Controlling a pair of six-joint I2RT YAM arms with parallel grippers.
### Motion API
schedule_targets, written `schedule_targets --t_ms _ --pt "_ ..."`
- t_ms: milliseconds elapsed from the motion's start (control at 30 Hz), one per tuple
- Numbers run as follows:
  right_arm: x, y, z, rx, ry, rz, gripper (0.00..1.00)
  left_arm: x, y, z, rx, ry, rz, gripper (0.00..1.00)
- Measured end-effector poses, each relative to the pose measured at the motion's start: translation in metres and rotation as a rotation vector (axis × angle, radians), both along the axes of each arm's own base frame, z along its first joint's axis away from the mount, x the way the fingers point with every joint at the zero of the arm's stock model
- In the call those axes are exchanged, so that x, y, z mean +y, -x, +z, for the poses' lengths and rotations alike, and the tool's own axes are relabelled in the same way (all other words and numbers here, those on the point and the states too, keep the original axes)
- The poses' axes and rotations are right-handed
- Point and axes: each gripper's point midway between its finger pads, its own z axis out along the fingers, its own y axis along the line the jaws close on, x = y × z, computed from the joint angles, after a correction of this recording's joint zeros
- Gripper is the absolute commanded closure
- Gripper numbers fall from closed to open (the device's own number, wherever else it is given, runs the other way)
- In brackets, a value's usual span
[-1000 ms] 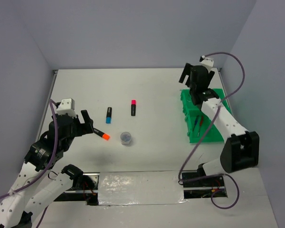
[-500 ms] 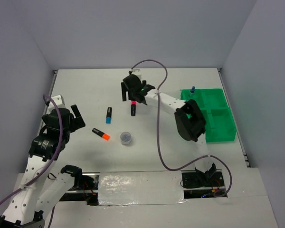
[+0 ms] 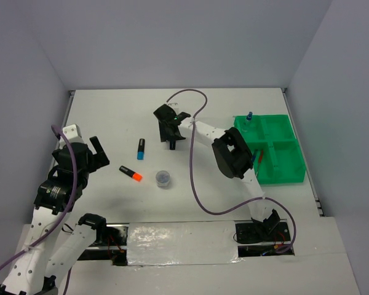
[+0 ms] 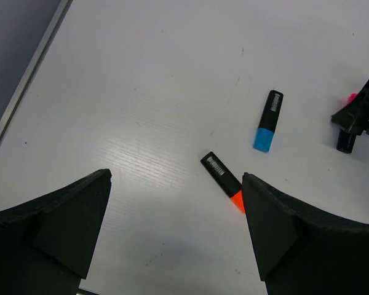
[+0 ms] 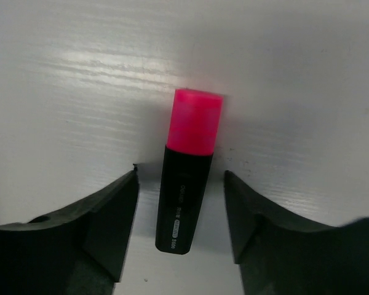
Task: Sort the stationery into containers
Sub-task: Pick up the pen from the center of the board.
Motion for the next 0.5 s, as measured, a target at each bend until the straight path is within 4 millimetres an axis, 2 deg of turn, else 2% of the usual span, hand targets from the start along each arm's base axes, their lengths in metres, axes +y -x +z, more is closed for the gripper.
schedule_targets --t_ms 100,167,233,267,400,500 --pt "-0.003 0.005 -0.009 0.018 0.003 0.003 0.42 -0.001 0.000 0.000 0.000 0.002 -0.004 0.01" --pt "-0.004 0.005 -0.009 0.019 -0.001 0.005 0.49 -0.001 0.000 0.000 0.000 0.004 -0.006 0.01" --pt "-0.006 0.004 -0.009 0.022 -0.001 0.007 0.68 -0.002 0.000 0.000 0.001 0.005 -0.009 0.01" --pt "-0.008 0.003 -0.009 0.023 0.001 0.006 1.00 -0.002 0.000 0.000 0.000 0.006 -0.011 0.01" --pt "-0.008 0.004 -0.004 0.009 -0.046 0.035 1.00 -0.004 0.001 0.002 -0.009 0.010 -0.021 0.01" --pt "-0.013 0.027 0.006 -0.008 -0.104 0.116 1.00 -0.006 0.001 0.002 -0.012 0.012 -0.029 0.01"
